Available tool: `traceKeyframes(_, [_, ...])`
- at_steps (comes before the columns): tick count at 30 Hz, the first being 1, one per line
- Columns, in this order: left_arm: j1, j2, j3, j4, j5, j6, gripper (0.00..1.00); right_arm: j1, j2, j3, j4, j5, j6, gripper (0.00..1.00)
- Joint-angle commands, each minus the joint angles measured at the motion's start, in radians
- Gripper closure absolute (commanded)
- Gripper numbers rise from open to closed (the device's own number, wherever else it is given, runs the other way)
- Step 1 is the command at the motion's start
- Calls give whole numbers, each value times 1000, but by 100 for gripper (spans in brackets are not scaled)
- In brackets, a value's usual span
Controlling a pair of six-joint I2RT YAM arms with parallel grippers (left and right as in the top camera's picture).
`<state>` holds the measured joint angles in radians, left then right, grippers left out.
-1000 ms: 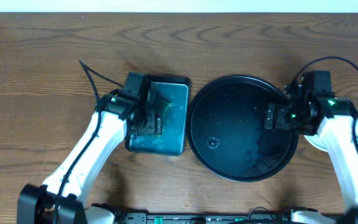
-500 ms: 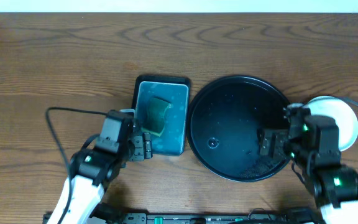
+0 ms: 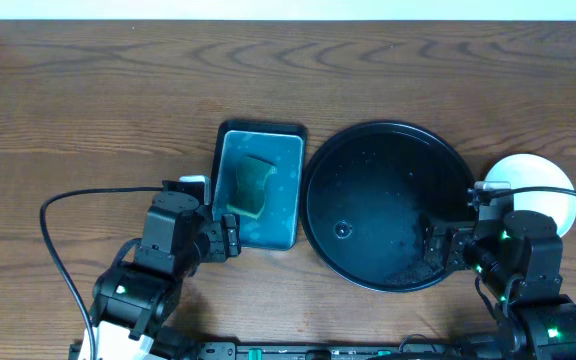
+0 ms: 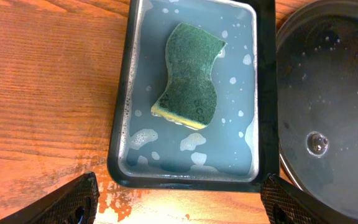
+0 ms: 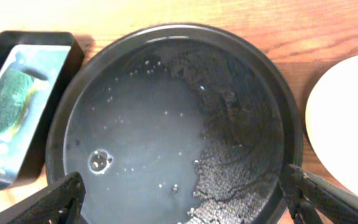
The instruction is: Clean dirty plates on tray and stack at the side
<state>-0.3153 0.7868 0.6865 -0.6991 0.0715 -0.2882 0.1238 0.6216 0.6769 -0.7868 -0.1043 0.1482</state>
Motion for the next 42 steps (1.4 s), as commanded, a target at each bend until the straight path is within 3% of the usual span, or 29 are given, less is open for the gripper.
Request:
traceKeyframes(1, [5, 10, -11, 1, -13, -5, 15, 8, -1, -8, -12, -8, -4, 1])
traceKeyframes(27, [5, 23, -11, 1, -13, -5, 15, 11, -47, -13, -112, -3, -8, 1])
traceKeyframes(35, [5, 22, -11, 1, -13, -5, 15, 6, -197, -48, -76, 81, -107, 1])
traceKeyframes(42, [5, 22, -11, 1, -13, -5, 15, 6, -389, -196, 85, 81, -123, 1])
